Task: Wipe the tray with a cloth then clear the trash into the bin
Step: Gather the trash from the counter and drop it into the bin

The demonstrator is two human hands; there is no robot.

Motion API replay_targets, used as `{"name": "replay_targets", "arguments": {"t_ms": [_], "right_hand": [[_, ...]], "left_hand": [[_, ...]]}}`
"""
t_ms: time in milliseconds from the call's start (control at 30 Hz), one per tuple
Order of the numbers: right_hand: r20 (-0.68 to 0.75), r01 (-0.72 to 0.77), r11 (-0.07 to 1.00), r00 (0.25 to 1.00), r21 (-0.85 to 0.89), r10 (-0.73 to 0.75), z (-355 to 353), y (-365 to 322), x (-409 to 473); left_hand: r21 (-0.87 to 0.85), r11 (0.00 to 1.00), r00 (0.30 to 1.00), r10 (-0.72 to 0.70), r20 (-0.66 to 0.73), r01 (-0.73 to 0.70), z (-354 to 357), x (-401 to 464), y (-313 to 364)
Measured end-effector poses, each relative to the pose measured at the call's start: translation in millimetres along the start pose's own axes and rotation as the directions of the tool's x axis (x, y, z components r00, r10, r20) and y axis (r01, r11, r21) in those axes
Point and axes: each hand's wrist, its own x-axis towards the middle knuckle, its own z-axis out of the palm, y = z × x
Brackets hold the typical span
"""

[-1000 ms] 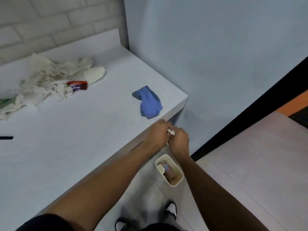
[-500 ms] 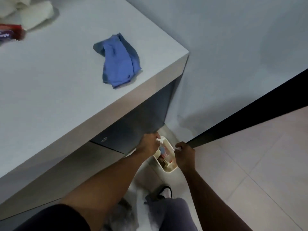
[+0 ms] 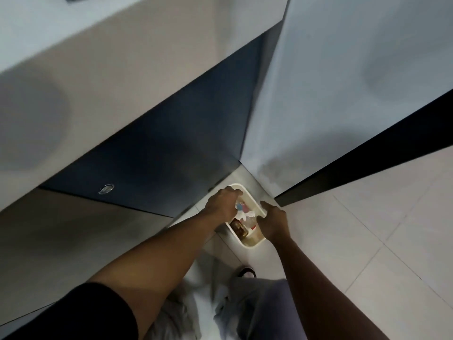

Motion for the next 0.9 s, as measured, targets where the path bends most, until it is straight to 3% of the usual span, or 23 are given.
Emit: {"name": "replay_targets", "arguments": {"t_ms": [233,367,467,567,667,800,900], "right_hand": [[-0.024,0.128,0.990,0.991,-0.052,-0.129,-81.2,-87.9,-51.6],[-0.076,0.285,0.933,0.948,-0.221,-0.308,-149.4,-171.2,-95.0],[-0.154,0.336,0.921,0.917,-0.198,-0.368,-210.6,-232.3,-121.7],[-0.263,0.429,0.878,0.841,-0.211,-0.473,-271.6,-293.6,-134.7],[-0.343,0.529,0.814,0.738,-0.241,-0.581,-311.7,-360.8,-146.6],[-0.308,0.623,0.731,0.663,-0.277,-0.682,-315.6,-445.7,-157.7],[-0.273,0.677,0.674,0.616,-0.296,-0.739,-291.9,-499.9,-171.7]], "left_hand": [[-0.050,0.998,0.999,-0.029,-0.041,0.027,-110.0,-66.2,43.8],[-0.017,0.999,0.998,0.026,-0.065,-0.028,-205.8,-119.8,82.5],[0.004,0.996,0.981,0.086,-0.176,-0.087,-287.2,-156.7,104.0],[-0.003,0.985,0.928,0.164,-0.335,-0.175,-367.3,-182.8,111.6],[-0.008,0.984,0.834,0.146,-0.532,-0.178,-428.5,-208.2,101.3],[-0.070,0.993,0.723,0.024,-0.691,-0.100,-488.5,-249.2,58.2],[-0.064,0.997,0.678,-0.025,-0.735,-0.032,-510.4,-281.0,8.5]]}}
